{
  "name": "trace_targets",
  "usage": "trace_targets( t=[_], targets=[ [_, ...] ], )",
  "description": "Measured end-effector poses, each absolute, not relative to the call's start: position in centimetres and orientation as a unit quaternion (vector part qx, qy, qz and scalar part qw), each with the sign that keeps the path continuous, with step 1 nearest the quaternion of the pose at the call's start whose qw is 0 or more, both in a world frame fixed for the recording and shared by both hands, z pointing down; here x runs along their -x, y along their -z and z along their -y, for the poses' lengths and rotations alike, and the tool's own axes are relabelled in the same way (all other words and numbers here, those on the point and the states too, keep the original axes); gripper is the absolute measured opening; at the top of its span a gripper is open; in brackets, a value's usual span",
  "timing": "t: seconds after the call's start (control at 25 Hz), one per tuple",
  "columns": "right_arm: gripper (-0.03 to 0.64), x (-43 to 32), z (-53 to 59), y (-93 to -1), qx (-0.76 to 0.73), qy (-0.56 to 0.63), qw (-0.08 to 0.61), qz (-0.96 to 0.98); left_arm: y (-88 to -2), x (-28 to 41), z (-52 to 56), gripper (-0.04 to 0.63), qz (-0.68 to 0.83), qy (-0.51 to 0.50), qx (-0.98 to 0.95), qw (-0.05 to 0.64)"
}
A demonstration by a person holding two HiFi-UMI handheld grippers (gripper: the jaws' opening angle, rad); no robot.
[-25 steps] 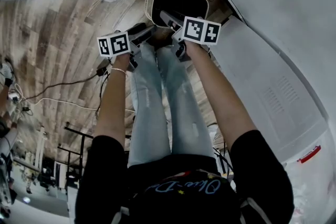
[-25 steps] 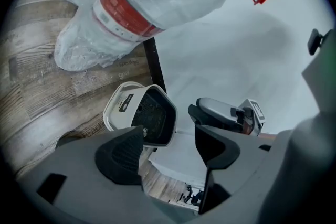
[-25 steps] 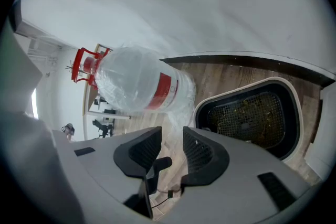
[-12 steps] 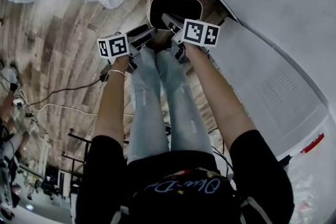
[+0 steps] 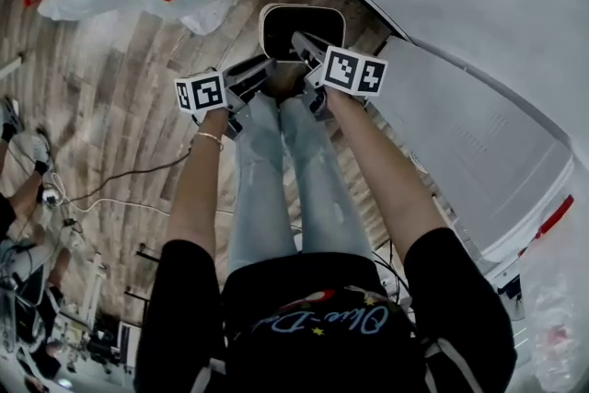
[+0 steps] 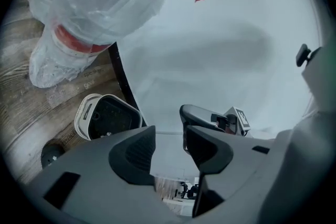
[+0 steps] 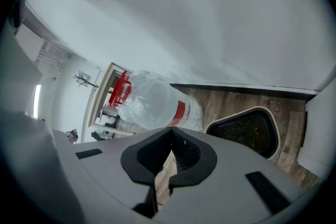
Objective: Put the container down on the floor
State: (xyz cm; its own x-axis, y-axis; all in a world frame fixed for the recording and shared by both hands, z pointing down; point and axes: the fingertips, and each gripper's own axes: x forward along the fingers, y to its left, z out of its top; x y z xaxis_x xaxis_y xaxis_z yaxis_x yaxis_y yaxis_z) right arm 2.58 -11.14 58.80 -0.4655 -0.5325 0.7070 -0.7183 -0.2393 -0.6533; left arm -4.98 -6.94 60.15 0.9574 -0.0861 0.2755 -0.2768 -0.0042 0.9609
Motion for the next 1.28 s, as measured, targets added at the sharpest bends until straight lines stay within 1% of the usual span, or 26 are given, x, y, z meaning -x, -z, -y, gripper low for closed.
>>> trace_targets(
  t=[0.08, 0.12, 0.2, 0.32, 0.48, 0.64, 0.88, 1.04, 1.28],
  targets=[
    [0.0, -2.7, 11.3, -57.1, -0.517, -0.586, 0.079, 0.619, -59.0, 5.4, 7.3, 0.141, 0.128, -0.069, -0.707, 0.693],
    [0.0, -2.8, 11.2, -56.6, -0.521, -0.579, 0.079, 0.623, -58.6, 5.5, 7.3, 0.104, 0.129, -0.064, -0.703, 0.696],
    [0.0, -3.0, 10.7, -56.7, -0.529, -0.566, 0.07, 0.628, -58.6, 5.9, 7.0, 0.079, 0.129, -0.051, -0.7, 0.701],
    [0.0, -2.4, 9.4, -58.5, -0.536, -0.546, 0.044, 0.643, -59.9, 6.5, 5.6, 0.037, 0.117, -0.053, -0.728, 0.674],
    [0.0, -2.5, 7.6, -59.1, -0.551, -0.525, 0.028, 0.648, -60.6, 6.5, 4.1, 0.032, 0.113, -0.071, -0.769, 0.625],
    [-0.002, -2.8, 7.0, -57.7, -0.558, -0.508, -0.002, 0.656, -59.4, 6.0, 3.9, 0.031, 0.113, -0.083, -0.803, 0.58],
    [-0.002, -3.2, 5.4, -53.1, -0.569, -0.485, -0.009, 0.664, -54.2, 5.8, 3.4, 0.031, 0.117, -0.087, -0.834, 0.533],
    [-0.002, -3.7, 4.9, -49.7, -0.577, -0.467, -0.021, 0.669, -50.6, 5.8, 3.6, 0.023, 0.117, -0.083, -0.861, 0.487],
    [-0.002, -4.1, 5.0, -44.8, -0.581, -0.417, -0.016, 0.698, -46.0, 5.3, 3.6, 0.014, 0.112, -0.079, -0.888, 0.439]
  ],
)
